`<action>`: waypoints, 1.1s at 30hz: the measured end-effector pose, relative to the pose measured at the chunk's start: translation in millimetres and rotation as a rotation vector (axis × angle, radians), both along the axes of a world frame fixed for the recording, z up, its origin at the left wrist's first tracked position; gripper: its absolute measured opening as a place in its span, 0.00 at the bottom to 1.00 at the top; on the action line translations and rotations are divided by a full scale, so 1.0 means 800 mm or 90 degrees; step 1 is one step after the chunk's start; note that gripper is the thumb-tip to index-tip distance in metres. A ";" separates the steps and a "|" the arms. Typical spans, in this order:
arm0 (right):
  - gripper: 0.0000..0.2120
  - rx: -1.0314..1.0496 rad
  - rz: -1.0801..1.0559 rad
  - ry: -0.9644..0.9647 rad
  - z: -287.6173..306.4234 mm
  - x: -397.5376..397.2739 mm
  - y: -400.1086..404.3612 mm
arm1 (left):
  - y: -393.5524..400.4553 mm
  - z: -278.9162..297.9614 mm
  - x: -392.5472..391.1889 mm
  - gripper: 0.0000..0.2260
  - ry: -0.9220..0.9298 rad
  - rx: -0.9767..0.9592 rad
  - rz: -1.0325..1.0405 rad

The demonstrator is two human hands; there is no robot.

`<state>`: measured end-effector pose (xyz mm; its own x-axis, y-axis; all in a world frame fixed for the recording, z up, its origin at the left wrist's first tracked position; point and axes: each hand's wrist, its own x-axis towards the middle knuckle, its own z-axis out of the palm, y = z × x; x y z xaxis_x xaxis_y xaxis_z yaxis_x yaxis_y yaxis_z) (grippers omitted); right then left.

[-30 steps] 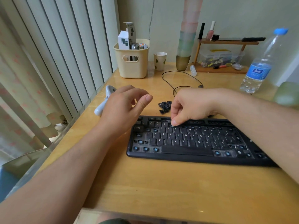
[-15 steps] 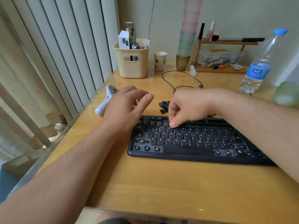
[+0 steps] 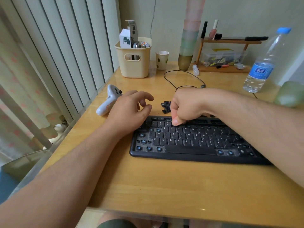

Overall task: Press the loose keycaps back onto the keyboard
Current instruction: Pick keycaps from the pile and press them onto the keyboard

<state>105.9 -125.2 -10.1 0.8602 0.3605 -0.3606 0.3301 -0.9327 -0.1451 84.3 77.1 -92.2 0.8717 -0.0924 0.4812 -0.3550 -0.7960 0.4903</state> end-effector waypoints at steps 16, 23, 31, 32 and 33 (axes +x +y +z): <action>0.16 -0.125 0.034 -0.053 0.008 -0.025 0.022 | -0.003 0.001 -0.003 0.08 0.008 -0.015 0.006; 0.08 0.007 -0.055 -0.010 -0.005 -0.016 0.006 | 0.002 0.000 -0.006 0.08 0.029 -0.040 0.012; 0.06 0.213 -0.165 0.025 0.000 -0.001 -0.026 | 0.000 0.001 -0.004 0.08 0.039 -0.062 0.013; 0.07 0.224 -0.166 0.025 -0.002 -0.001 -0.027 | -0.001 0.001 -0.005 0.08 0.039 -0.059 0.013; 0.08 0.223 -0.163 0.025 -0.006 -0.001 -0.028 | -0.001 0.001 -0.005 0.08 0.038 -0.059 0.014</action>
<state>104.8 -147.9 -14.7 0.9260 0.2432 -0.2886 0.0821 -0.8762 -0.4749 80.4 76.2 -91.1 0.9002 -0.0308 0.4343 -0.3065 -0.7534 0.5818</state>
